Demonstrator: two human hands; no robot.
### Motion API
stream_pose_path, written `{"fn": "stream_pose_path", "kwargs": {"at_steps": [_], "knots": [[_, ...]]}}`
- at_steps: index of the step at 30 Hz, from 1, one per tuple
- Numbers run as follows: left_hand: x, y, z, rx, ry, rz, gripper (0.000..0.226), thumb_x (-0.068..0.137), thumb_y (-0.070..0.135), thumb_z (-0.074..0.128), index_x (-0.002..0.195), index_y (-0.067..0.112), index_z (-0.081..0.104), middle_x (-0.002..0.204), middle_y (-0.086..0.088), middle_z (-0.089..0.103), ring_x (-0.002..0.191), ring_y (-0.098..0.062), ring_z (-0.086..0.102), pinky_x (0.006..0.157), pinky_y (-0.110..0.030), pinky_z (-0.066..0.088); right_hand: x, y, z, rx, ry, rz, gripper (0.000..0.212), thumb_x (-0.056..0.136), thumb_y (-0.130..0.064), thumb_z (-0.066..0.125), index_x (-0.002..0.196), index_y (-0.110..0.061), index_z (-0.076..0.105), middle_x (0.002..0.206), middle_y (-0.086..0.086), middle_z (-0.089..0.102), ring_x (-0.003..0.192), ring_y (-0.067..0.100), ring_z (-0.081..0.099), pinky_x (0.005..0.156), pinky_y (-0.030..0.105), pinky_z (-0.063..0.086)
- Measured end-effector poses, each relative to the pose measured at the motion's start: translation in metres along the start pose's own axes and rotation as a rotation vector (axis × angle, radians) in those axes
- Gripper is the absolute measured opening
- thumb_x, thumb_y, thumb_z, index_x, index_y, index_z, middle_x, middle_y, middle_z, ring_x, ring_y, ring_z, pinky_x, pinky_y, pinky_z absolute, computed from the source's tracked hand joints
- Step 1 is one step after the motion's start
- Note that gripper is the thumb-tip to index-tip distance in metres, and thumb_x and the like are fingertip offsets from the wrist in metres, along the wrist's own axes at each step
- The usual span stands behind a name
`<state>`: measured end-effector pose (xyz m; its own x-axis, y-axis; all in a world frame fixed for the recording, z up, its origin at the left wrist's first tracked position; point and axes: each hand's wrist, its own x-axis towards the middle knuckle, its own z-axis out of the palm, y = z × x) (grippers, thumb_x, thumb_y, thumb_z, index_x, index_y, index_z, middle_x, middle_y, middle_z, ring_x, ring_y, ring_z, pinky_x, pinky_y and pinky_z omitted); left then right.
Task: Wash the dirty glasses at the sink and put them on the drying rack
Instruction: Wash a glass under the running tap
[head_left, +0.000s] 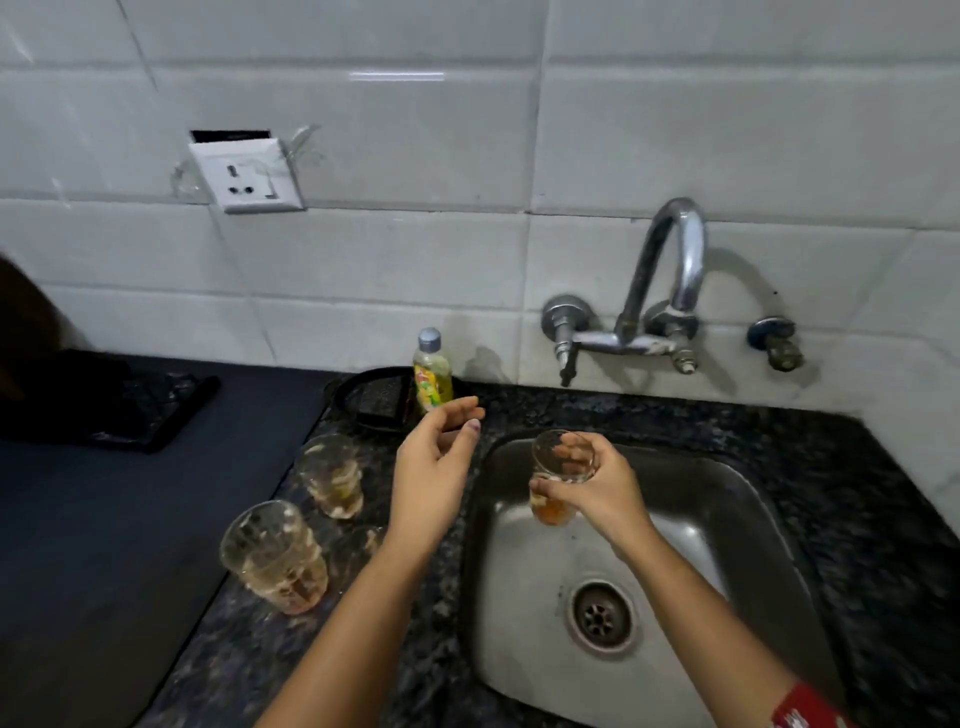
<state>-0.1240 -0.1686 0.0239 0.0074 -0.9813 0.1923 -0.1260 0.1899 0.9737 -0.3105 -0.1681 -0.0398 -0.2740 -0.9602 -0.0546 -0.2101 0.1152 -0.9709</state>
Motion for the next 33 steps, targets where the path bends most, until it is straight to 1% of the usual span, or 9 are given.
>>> {"fn": "stream_pose_path", "kwargs": {"at_steps": [4,9,11,13,16,20,28,31,33], "knots": [[0.033,-0.007,0.057,0.103,-0.068,-0.094,0.021,0.095,0.017,0.056,0.115,0.014,0.062,0.109,-0.003,0.068,0.099,-0.009,0.063,0.085,-0.019,0.045,-0.001,0.006,-0.042,-0.072,0.11,0.023,0.063,0.042,-0.025,0.093,0.094,-0.033,0.057,0.1,-0.004,0.068,0.096,0.016,0.067,0.091,0.042,0.053],[0.072,-0.005,0.104,0.337,-0.179,-0.215,0.064,0.096,0.046,0.045,0.147,0.009,0.032,0.139,-0.011,0.051,0.13,-0.028,0.046,0.103,-0.035,0.035,-0.009,0.006,-0.063,-0.228,0.12,0.023,0.07,0.052,-0.028,0.091,0.112,-0.022,0.057,0.105,-0.007,0.066,0.097,0.01,0.062,0.083,0.021,0.046],[0.082,-0.003,0.118,0.458,-0.216,-0.216,0.066,0.095,0.057,0.036,0.138,0.006,0.043,0.137,-0.018,0.052,0.126,-0.035,0.048,0.098,-0.04,0.038,-0.013,0.009,-0.065,-0.264,0.112,0.026,0.071,0.054,-0.03,0.09,0.115,-0.02,0.056,0.107,-0.007,0.065,0.099,0.01,0.061,0.083,0.02,0.045],[0.087,0.002,0.127,0.526,-0.228,-0.195,0.065,0.096,0.06,0.027,0.106,0.003,0.058,0.112,-0.019,0.062,0.101,-0.034,0.057,0.079,-0.038,0.041,-0.017,0.012,-0.065,-0.307,0.106,0.038,0.07,0.054,-0.031,0.089,0.115,-0.022,0.056,0.107,-0.008,0.065,0.1,0.01,0.062,0.081,0.019,0.048],[0.091,0.005,0.135,0.616,-0.228,-0.158,0.065,0.099,0.055,0.018,0.084,0.003,0.054,0.091,-0.019,0.06,0.08,-0.03,0.053,0.069,-0.034,0.038,-0.023,0.016,-0.063,-0.365,0.091,0.066,0.067,0.054,-0.034,0.089,0.112,-0.026,0.055,0.103,-0.011,0.064,0.097,0.01,0.061,0.075,0.02,0.05],[0.094,0.001,0.139,0.688,-0.201,-0.088,0.068,0.102,0.047,0.013,0.086,-0.001,0.058,0.091,-0.023,0.063,0.084,-0.035,0.058,0.066,-0.035,0.039,-0.03,0.024,-0.059,-0.388,0.074,0.084,0.066,0.051,-0.038,0.089,0.107,-0.03,0.054,0.105,-0.008,0.068,0.097,0.012,0.063,0.084,0.031,0.053],[0.102,-0.014,0.14,0.534,-0.171,-0.133,0.075,0.101,0.05,0.01,0.1,-0.003,0.063,0.098,-0.02,0.067,0.091,-0.035,0.062,0.076,-0.038,0.047,-0.04,0.032,-0.053,-0.327,0.042,0.097,0.065,0.052,-0.035,0.09,0.106,-0.03,0.054,0.103,-0.01,0.067,0.095,0.009,0.062,0.079,0.023,0.05],[0.098,-0.034,0.137,0.285,-0.265,-0.208,0.069,0.096,0.06,0.013,0.147,0.017,0.03,0.128,-0.021,0.058,0.118,-0.037,0.055,0.104,-0.05,0.04,-0.041,0.036,-0.053,-0.284,0.033,0.093,0.063,0.052,-0.032,0.09,0.103,-0.03,0.054,0.101,-0.011,0.066,0.094,0.008,0.063,0.077,0.021,0.05],[0.076,-0.059,0.131,0.194,-0.32,-0.24,0.063,0.096,0.06,0.019,0.151,0.035,0.003,0.147,-0.013,0.044,0.134,-0.032,0.042,0.115,-0.051,0.025,-0.041,0.042,-0.054,-0.236,0.021,0.09,0.063,0.051,-0.027,0.091,0.102,-0.03,0.054,0.102,-0.009,0.067,0.096,0.01,0.064,0.082,0.025,0.053]]}}
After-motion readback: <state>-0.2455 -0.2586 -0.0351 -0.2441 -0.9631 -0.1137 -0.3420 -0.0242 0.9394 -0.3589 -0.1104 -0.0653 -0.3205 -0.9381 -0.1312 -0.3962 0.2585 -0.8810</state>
